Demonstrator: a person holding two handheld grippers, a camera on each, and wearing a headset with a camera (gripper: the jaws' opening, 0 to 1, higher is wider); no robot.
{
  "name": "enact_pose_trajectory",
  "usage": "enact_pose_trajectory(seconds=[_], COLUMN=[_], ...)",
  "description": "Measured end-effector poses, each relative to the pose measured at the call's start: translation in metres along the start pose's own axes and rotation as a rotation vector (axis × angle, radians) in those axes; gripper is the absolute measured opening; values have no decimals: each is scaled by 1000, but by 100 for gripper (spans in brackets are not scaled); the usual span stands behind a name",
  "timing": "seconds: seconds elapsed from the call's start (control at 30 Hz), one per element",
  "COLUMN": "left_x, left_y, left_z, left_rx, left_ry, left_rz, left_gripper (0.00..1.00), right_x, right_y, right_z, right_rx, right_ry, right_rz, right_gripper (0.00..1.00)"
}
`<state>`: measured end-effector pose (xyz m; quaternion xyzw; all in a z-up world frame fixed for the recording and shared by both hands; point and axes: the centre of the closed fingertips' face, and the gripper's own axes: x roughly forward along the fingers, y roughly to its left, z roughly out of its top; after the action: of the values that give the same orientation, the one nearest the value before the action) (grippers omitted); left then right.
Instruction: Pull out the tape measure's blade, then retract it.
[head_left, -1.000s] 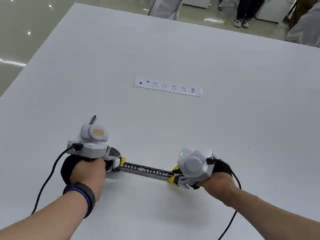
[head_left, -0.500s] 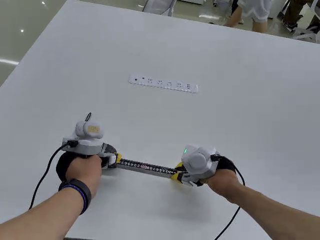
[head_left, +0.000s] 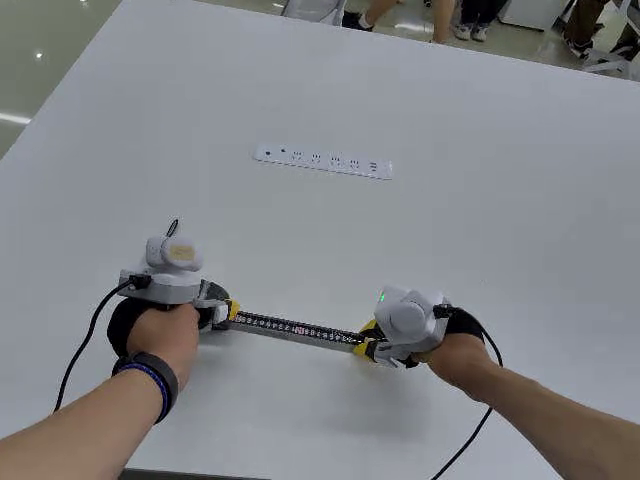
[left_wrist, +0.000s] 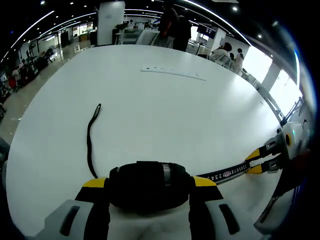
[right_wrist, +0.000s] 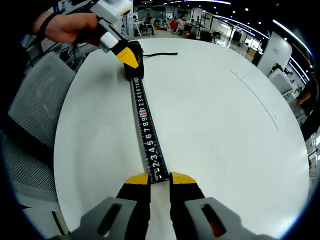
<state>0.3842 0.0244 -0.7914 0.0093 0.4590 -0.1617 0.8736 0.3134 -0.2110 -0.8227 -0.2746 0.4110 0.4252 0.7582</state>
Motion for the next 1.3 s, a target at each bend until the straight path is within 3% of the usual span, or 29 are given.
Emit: enact_pose_trajectory(seconds=[0.87, 0.93, 1.17, 1.3], left_x=[0, 0, 0, -3], left_y=[-1, -1, -1, -1], left_z=[0, 0, 1, 0], left_rx=[2, 5, 3, 2], left_ry=[3, 0, -8, -11], left_rz=[-7, -9, -24, -59], left_gripper=[61, 61, 62, 61], right_x=[-7, -7, -5, -6], right_y=[-7, -6, -3, -3], right_z=[-17, -16, -14, -14], right_rx=[14, 43, 43, 24], right_ry=[-4, -8, 8, 21], right_rz=[-4, 5, 11, -14], right_gripper=[13, 13, 15, 16])
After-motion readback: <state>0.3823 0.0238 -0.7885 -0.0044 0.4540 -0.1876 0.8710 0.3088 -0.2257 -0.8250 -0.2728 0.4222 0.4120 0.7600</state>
